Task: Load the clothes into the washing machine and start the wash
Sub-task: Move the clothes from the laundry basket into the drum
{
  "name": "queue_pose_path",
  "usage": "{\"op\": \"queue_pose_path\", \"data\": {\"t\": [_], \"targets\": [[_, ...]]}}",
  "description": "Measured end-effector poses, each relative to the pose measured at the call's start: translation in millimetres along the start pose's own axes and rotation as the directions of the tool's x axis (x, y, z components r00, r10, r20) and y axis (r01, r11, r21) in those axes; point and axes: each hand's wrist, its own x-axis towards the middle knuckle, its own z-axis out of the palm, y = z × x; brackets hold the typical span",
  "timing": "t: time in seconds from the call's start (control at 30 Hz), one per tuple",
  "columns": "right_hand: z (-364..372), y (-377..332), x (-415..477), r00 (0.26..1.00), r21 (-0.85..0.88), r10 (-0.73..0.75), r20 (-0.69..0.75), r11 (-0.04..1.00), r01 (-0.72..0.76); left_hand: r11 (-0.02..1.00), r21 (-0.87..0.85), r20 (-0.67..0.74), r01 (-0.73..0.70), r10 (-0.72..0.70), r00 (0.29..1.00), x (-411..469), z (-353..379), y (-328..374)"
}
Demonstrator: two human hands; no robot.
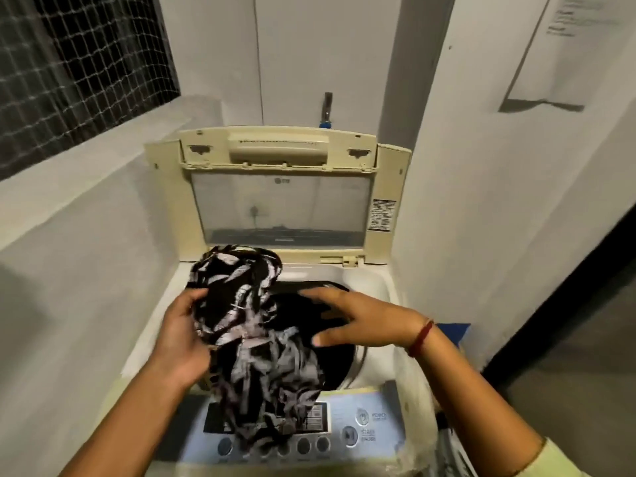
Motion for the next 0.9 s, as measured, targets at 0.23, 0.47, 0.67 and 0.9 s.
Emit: {"op": "queue_pose_path", "data": {"t": [0.23,0.47,0.67,0.9], "targets": [[51.4,-19.4,29.9,0.922,0.654,0.156,-0.354,0.746,0.125,0.816,0.541,0.059,-0.204,0.205,0.977,8.6,9.6,-14.3],[10.5,-20.7,26.7,0.919,0.923,0.209,-0.335,0.271,0.274,0.672,0.703,0.247,-0.233,0.076,0.966,-2.4,-12.8,12.8],[14.9,-33.9,23.0,0.952,0.952,-0.047,-0.304,-0.041,0.302,0.634,0.731,0.146,-0.252,0.216,0.965,1.1,-7.8,-4.7],[-13.8,-2.5,10.3,0.829,0.809,0.179,-0.53,-0.188,0.557,0.379,0.839,0.136,-0.391,0.549,0.825,14.8,-17.7,50.4]]}}
